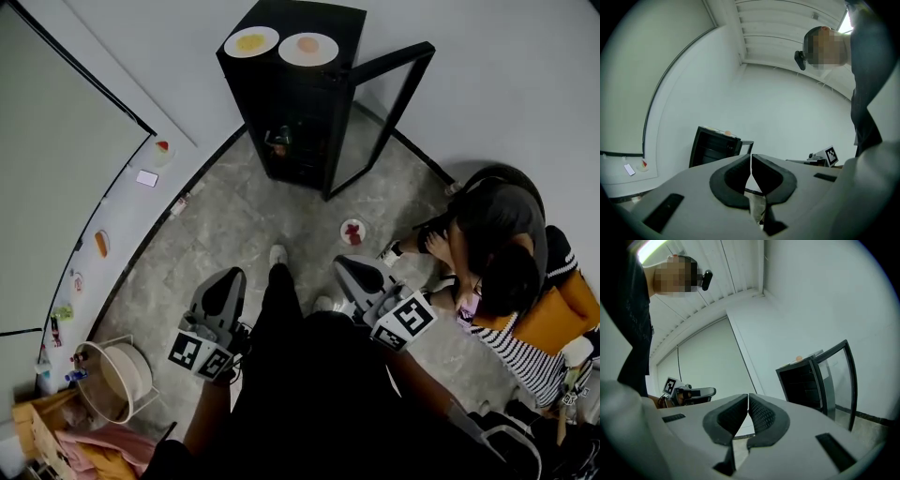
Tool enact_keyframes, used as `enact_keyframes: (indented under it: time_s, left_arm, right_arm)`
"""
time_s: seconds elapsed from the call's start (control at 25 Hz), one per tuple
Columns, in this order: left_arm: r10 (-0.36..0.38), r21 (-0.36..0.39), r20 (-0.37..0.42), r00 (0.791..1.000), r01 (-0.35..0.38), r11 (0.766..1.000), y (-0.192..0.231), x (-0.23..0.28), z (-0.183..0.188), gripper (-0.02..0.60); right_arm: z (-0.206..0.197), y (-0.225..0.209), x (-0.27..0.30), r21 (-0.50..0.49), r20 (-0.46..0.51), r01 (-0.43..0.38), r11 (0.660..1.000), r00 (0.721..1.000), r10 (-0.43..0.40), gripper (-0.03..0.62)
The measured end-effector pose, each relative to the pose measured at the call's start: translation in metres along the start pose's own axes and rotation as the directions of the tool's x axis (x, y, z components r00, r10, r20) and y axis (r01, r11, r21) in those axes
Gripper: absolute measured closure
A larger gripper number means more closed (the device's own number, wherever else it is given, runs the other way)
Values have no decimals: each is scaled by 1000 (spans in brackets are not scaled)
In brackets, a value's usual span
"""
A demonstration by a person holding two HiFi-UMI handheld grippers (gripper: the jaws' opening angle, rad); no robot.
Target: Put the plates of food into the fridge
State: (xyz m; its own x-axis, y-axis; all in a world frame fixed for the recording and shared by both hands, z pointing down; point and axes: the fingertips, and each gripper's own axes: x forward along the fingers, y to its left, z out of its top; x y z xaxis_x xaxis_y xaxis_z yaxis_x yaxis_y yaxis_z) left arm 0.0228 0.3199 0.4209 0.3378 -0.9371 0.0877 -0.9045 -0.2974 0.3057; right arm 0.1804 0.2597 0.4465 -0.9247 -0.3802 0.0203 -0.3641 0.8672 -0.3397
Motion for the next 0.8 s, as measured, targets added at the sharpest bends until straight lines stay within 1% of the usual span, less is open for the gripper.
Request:
enact_keyframes:
  time_s: [0.12, 0.28, 0.48, 0.6, 0.8]
  left_arm:
    - [-15, 2, 2, 1000, 15, 1000, 8, 8, -1, 549]
    - [-27, -14, 1, 1000, 27, 1000, 32, 29, 0, 549]
    - [-62, -32, -9, 998, 62, 998, 63, 58, 9, 549]
    - [-79, -25, -28, 996, 79, 997, 84, 78, 13, 550]
    - [-73, -41, -36, 997, 72, 997, 127, 105, 23, 549]
  right_arm:
    - [0, -8, 11, 8, -1, 8, 1000, 1000, -8, 566]
    - [-2, -22, 34, 8, -15, 9, 1000, 1000, -9, 566]
    - [0, -38, 68, 69, -32, 32, 997, 999, -30, 566]
    - [5, -53, 90, 91, -29, 50, 995, 998, -47, 566]
    - [9, -74, 135, 102, -49, 54, 993, 998, -49, 566]
